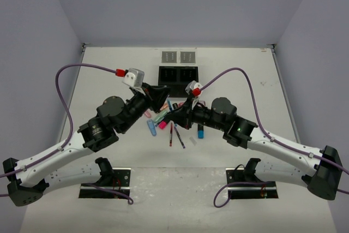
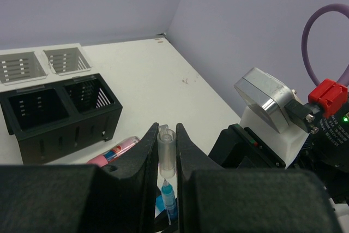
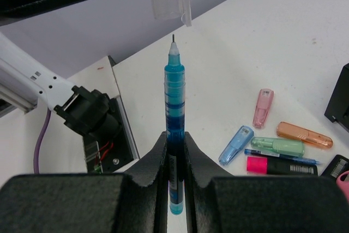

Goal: Sort the stationery into containers
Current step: Close the pen cap on the pen.

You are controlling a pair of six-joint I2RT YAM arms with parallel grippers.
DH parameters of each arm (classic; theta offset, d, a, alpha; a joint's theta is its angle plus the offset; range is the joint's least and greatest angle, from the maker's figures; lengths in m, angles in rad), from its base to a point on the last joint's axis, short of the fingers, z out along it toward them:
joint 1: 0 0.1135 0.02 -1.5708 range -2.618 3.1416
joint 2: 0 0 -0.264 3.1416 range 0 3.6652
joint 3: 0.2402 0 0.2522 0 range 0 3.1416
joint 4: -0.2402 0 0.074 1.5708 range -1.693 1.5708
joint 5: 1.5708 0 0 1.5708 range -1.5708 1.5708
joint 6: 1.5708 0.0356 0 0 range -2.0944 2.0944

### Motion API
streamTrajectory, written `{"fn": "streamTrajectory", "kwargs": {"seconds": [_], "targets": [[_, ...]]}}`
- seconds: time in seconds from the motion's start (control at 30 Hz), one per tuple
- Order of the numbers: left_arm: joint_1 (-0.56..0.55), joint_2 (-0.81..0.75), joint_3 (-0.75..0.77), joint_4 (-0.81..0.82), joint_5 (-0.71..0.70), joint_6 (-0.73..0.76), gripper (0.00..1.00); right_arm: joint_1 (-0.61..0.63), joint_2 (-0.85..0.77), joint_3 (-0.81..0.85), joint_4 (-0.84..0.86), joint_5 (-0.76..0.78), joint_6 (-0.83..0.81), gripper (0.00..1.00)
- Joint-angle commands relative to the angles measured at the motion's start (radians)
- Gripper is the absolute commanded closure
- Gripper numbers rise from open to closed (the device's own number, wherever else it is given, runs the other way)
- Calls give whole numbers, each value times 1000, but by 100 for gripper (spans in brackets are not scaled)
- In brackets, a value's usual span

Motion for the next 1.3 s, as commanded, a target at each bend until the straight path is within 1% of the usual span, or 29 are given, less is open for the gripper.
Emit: {"fn": "streamTrajectory", "kwargs": {"seconds": [0.0,0.37,0.9,1.13,1.27], "targets": [[-1,4,-13,58,-31,29,100,6,-3,46,35,-14,11,100],[-2,7,-39,71,-6,6,100,6,2,65,8,59,16,100],[-1,10,-57,87,26,-9,100,6,-4,98,11,54,32,100],[-1,13,-66,85,28,-15,100,6,-18,107,37,74,34,100],[-1,15,-74,80,34,-21,100,6,-42,92,86,107,30,100]]}}
